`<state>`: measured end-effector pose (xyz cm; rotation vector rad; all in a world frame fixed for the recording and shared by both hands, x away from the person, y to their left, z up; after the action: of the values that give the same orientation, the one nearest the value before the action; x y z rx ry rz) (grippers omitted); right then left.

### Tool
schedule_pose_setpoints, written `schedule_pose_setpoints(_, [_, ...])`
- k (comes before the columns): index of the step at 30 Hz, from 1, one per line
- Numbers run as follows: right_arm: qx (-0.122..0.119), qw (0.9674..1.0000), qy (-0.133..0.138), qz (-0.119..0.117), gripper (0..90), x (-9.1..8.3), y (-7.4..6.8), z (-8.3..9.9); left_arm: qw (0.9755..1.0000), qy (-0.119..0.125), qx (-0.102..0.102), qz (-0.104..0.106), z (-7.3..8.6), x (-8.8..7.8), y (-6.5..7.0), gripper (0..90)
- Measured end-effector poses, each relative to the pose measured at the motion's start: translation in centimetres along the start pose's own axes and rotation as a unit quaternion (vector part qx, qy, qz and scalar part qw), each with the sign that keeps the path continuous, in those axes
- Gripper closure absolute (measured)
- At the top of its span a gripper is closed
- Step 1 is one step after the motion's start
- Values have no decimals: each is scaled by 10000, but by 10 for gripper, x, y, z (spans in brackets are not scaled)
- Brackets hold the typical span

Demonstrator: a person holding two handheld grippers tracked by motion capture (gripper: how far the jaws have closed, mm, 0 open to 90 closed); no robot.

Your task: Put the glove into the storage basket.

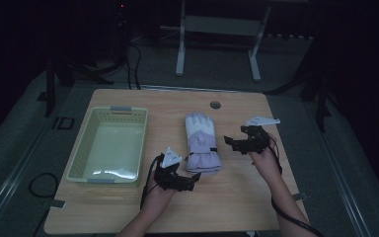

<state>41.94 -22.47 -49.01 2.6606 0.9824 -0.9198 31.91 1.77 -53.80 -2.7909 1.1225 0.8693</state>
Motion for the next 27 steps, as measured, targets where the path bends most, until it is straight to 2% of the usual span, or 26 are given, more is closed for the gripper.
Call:
schedule_pose_setpoints(4, [219,9995,-206,-124,106,14,-4,0,9999,12,-50,-130,-19,7,-8,7])
schedule_pose_setpoints(5, [219,9995,-206,-124,106,14,-4,0,9999,12,-50,-130,-19,7,-8,8])
schedule_pose_setpoints(6, [265,9992,-233,-204,123,18,-5,0,9997,-67,-80,-208,-25,11,-11,8])
schedule_pose_setpoints(8, [368,9987,-279,-210,151,29,-8,0,9994,-145,-234,-193,-30,16,-15,8])
schedule_pose_setpoints(11, [584,9975,-308,-243,204,41,-10,0,9984,-260,-428,-255,-32,24,-20,69])
schedule_pose_setpoints(13, [636,9971,-296,-305,225,48,-11,0,9975,-350,-555,-270,-30,29,-22,70])
schedule_pose_setpoints(15, [694,9966,-353,-268,236,54,-12,2,9964,-384,-677,-342,-28,32,-25,143])
schedule_pose_setpoints(17, [759,9960,-385,-259,245,60,-13,4,9945,-526,-846,-325,-22,36,-28,148])
schedule_pose_setpoints(22, [971,9934,-504,-341,268,72,-15,13,9922,-763,-916,-366,-8,44,-31,153])
schedule_pose_setpoints(24, [1070,9918,-580,-394,269,76,-15,18,9911,-819,-1005,-306,-2,47,-32,165])
schedule_pose_setpoints(26, [1234,9889,-648,-525,290,81,-14,23,9882,-829,-1289,-41,4,51,-33,203])
schedule_pose_setpoints(27, [1327,9871,-667,-594,324,82,-14,26,9874,-853,-1330,-7,6,52,-33,237])
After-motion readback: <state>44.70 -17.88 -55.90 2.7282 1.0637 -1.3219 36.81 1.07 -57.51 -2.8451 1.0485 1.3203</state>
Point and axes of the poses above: each handheld gripper's, and its own axes: x roughly forward along the jaws, z roughly out of its underside, y roughly to its right, the point moved 4 cm from there along x, roughly forward along the jaws, and after that the axes turned 1 degree about -z, right-handed, at the moved point
